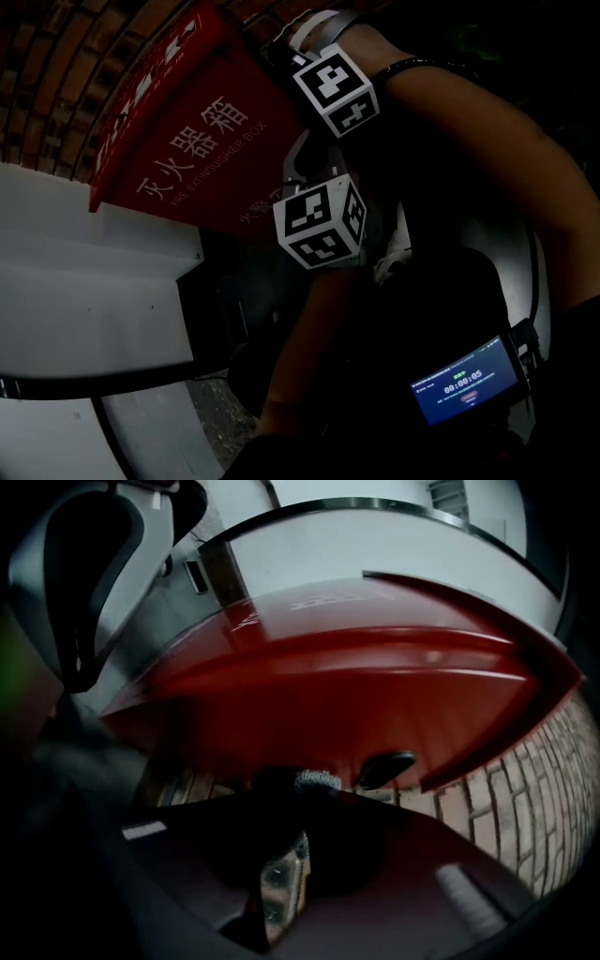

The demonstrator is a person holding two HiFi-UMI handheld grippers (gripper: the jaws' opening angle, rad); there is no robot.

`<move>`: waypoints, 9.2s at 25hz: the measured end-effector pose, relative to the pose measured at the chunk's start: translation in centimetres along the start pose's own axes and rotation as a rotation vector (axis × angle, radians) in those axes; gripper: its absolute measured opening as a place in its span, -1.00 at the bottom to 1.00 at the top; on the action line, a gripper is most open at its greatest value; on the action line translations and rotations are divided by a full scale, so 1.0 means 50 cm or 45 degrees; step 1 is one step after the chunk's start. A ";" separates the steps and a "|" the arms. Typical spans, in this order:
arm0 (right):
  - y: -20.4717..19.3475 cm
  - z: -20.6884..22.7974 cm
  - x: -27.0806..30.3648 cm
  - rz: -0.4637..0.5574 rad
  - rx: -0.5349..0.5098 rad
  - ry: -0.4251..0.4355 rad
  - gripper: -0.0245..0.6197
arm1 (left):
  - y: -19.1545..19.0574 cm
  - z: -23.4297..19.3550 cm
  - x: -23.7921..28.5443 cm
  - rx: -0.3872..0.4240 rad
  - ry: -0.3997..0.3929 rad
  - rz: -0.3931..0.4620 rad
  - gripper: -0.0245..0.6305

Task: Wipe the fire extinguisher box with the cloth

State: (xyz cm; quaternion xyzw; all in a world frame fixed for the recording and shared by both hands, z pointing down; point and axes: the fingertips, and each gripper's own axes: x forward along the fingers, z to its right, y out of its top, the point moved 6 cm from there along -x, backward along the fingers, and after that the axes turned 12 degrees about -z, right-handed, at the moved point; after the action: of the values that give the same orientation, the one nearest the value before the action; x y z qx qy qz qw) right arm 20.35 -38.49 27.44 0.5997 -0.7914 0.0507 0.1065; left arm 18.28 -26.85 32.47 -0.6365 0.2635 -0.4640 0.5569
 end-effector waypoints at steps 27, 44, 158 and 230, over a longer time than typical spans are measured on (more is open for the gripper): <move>0.034 -0.393 0.124 -0.033 -0.004 0.311 -0.78 | -0.260 -0.004 0.044 -0.040 -0.019 -0.082 -0.93; 0.069 -0.667 0.162 -0.027 0.023 0.648 -0.78 | -0.391 -0.026 0.078 -0.040 -0.026 -0.227 -0.93; 0.054 -0.542 -0.017 -0.186 0.046 0.636 -0.78 | -0.350 -0.080 0.017 -0.096 -0.123 -0.196 -0.93; 0.695 0.065 0.098 1.035 3.750 -0.184 -0.81 | 0.070 -0.847 -0.513 0.227 0.216 0.194 -0.93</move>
State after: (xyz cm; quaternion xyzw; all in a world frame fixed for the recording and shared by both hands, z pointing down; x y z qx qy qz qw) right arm -14.62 -34.21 27.05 -0.0804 -0.1483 0.7635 -0.6234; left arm -29.56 -25.48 19.36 -0.5211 0.3148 -0.4942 0.6206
